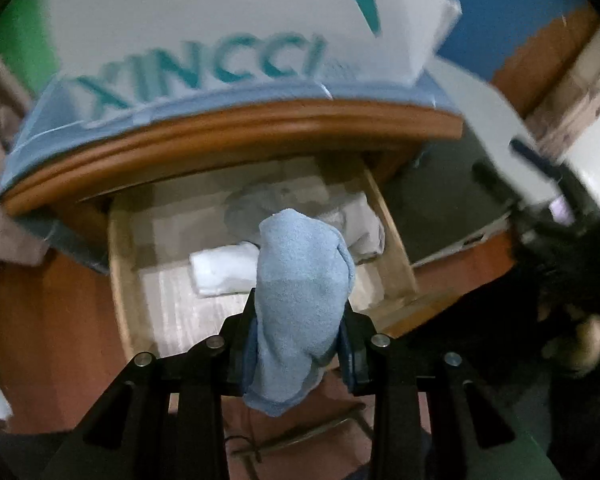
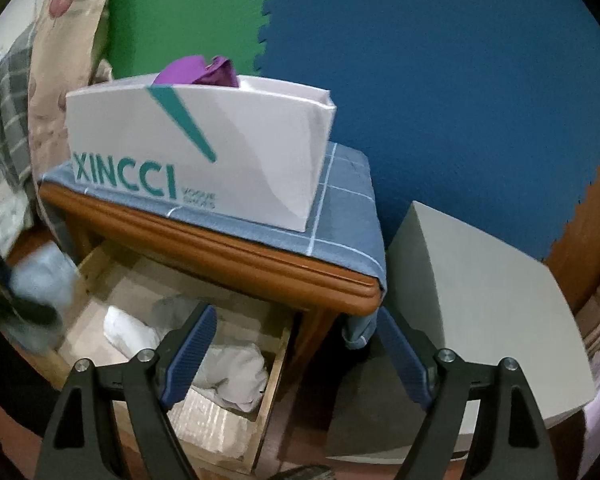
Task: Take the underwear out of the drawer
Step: 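Lift the light blue sock with the left gripper and carry it over the box, then lower the light blue sock into the box and open the left gripper, then grasp the white rolled cloth in the drawer with the right gripper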
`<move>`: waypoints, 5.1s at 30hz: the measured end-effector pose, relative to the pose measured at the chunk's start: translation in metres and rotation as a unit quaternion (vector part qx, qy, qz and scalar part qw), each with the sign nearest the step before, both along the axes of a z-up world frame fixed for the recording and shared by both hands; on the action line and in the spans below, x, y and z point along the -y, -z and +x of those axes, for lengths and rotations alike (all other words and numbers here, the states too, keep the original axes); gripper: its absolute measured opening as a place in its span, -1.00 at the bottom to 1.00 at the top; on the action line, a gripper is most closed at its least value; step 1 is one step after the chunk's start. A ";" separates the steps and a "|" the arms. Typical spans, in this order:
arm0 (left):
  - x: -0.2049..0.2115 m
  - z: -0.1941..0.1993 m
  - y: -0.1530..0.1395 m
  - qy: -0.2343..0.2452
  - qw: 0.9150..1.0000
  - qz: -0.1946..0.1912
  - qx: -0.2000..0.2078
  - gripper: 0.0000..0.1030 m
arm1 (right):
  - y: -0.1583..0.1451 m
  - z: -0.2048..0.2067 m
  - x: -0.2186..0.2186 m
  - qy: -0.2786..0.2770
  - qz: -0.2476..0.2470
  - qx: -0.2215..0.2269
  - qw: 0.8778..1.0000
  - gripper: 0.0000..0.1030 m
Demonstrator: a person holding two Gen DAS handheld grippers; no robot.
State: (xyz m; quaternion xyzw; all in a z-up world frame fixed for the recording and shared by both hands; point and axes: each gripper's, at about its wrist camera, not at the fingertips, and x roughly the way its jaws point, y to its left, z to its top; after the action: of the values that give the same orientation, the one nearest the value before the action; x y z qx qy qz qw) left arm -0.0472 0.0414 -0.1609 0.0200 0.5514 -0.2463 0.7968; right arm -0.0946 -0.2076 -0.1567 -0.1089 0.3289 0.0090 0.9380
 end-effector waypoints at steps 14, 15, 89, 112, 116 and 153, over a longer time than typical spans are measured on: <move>-0.019 -0.013 -0.075 -0.081 0.971 0.111 0.195 -0.42 | 0.007 0.005 -0.018 -0.017 -0.042 -0.015 0.999 0.64; -0.020 -0.012 -0.074 -0.085 0.971 0.113 0.193 -0.42 | 0.008 0.005 -0.019 -0.017 -0.048 -0.018 0.999 0.64; -0.001 0.213 -0.161 -0.171 0.960 0.098 0.198 -0.39 | 0.049 -0.003 -0.069 -0.102 -0.151 -0.069 0.981 0.64; 0.012 0.269 -0.118 -0.176 0.957 0.172 0.156 -0.23 | 0.058 -0.002 -0.074 -0.117 -0.155 -0.088 0.977 0.64; 0.008 0.269 -0.116 -0.181 0.957 0.167 0.154 -0.10 | 0.057 -0.002 -0.075 -0.117 -0.154 -0.087 0.977 0.64; -0.216 0.063 -0.037 -0.283 0.908 -0.071 0.300 0.99 | 0.147 0.076 -0.208 -0.400 -0.150 -0.239 0.872 0.64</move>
State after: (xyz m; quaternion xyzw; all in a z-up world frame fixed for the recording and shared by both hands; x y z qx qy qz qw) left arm 0.0161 0.2578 -0.1242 -0.1205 0.2500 -0.0314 0.9602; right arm -0.0187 0.0002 -0.3038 -0.3655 0.4688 0.3599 0.7191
